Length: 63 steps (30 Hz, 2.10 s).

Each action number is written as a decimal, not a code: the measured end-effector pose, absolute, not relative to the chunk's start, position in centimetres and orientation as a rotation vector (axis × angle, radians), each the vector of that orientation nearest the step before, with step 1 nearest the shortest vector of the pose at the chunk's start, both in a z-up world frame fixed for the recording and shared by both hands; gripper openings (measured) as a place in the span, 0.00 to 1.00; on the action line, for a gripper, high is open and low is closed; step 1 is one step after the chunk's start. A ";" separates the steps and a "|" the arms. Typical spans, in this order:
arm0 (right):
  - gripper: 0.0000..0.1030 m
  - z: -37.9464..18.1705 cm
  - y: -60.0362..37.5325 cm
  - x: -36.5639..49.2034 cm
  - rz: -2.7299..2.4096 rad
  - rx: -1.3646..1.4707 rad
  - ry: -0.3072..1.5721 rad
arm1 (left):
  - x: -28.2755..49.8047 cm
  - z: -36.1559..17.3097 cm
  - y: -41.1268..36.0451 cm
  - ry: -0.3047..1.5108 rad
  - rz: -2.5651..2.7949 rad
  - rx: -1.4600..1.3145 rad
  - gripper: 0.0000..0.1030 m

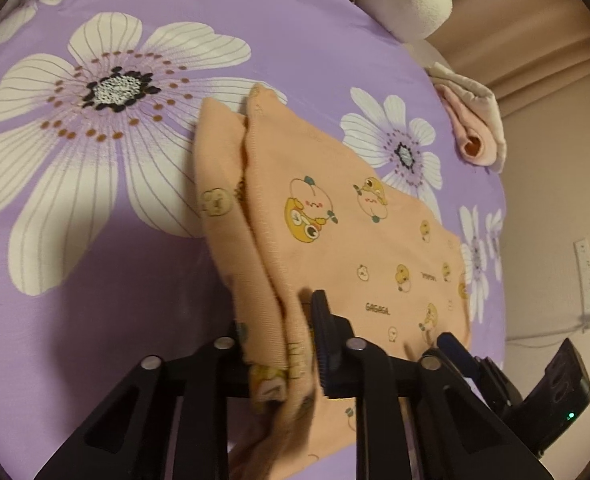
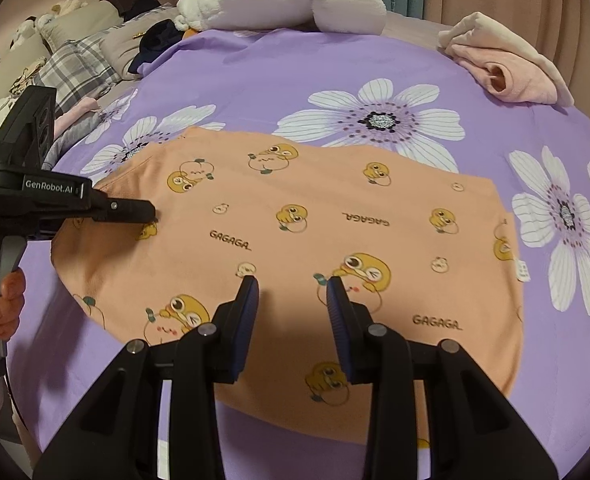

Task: Fold small clothes
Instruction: 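Grasp the side edge of the folded shirt with the left gripper, then fold the side edge over the shirt with the left gripper and release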

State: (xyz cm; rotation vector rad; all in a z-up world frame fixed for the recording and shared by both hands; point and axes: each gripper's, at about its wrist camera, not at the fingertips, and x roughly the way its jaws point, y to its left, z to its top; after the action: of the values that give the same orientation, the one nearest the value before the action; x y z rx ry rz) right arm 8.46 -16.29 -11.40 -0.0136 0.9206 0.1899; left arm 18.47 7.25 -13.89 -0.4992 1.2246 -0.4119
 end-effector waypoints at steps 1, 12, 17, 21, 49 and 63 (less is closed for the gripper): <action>0.33 -11.5 -16.3 8.6 0.194 -0.009 0.922 | 18.4 -13.7 7.1 1.227 -0.403 -0.484 0.16; 0.19 -13.8 -16.4 9.7 0.186 0.011 0.983 | 17.5 -10.3 4.2 1.168 -0.426 -0.359 0.15; 0.18 -13.6 -16.9 9.4 0.181 0.050 0.978 | 17.2 -9.0 2.7 1.142 -0.433 -0.291 0.16; 0.19 -13.1 -17.6 8.8 0.175 0.071 0.967 | 17.1 -8.1 1.5 1.122 -0.442 -0.250 0.16; 0.34 -14.0 -29.3 6.9 0.184 0.716 0.921 | 15.1 -8.0 -9.0 1.128 -0.589 -0.067 0.13; 0.51 -14.6 -28.1 10.3 0.372 0.956 0.946 | 13.3 -9.6 -6.8 1.168 -0.618 -0.072 0.13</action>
State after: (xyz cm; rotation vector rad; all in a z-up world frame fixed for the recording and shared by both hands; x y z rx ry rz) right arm 10.31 -28.12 -14.62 0.9557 0.9458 0.3722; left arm 13.33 -6.76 -9.57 -0.0718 1.1681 -0.6177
